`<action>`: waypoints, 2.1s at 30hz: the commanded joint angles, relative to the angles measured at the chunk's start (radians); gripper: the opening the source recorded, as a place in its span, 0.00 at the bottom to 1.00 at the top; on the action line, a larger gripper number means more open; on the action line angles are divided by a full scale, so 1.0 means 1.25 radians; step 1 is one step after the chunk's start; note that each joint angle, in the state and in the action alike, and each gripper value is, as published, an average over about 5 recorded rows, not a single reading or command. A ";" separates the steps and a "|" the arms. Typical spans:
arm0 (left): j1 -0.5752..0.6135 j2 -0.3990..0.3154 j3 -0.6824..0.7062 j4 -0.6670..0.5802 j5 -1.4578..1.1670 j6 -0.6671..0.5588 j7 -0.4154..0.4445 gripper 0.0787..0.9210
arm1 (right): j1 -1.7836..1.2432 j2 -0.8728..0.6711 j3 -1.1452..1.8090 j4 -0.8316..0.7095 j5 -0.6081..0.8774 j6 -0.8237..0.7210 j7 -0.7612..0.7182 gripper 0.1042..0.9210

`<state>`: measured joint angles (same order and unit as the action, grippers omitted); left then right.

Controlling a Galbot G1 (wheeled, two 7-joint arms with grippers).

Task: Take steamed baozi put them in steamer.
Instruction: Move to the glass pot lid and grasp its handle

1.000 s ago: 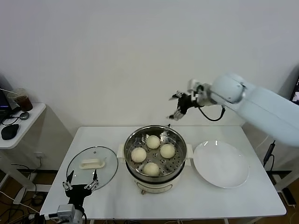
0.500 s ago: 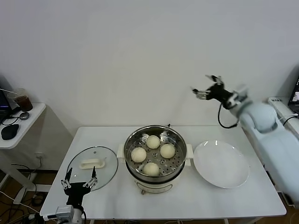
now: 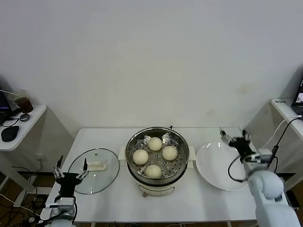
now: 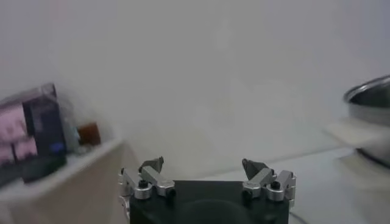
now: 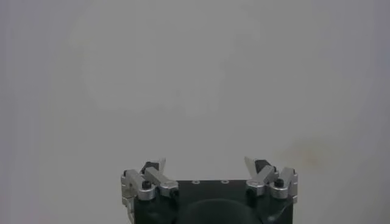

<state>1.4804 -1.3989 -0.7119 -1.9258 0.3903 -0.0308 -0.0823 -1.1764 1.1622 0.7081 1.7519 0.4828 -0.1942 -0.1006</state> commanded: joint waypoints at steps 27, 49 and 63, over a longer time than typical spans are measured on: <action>-0.103 0.162 0.187 0.290 0.792 0.159 -0.123 0.88 | -0.167 0.111 0.074 -0.003 -0.084 0.020 0.033 0.88; -0.173 0.158 0.202 0.368 0.776 0.166 -0.113 0.88 | -0.163 0.124 0.067 -0.016 -0.105 0.027 0.035 0.88; -0.228 0.149 0.212 0.429 0.767 0.165 -0.123 0.88 | -0.165 0.127 0.070 -0.019 -0.109 0.033 0.034 0.88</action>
<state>1.2299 -1.2147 -0.4530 -1.4314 1.3517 0.1716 -0.2349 -1.3812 1.3200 0.7934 1.7271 0.3491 -0.1543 -0.0570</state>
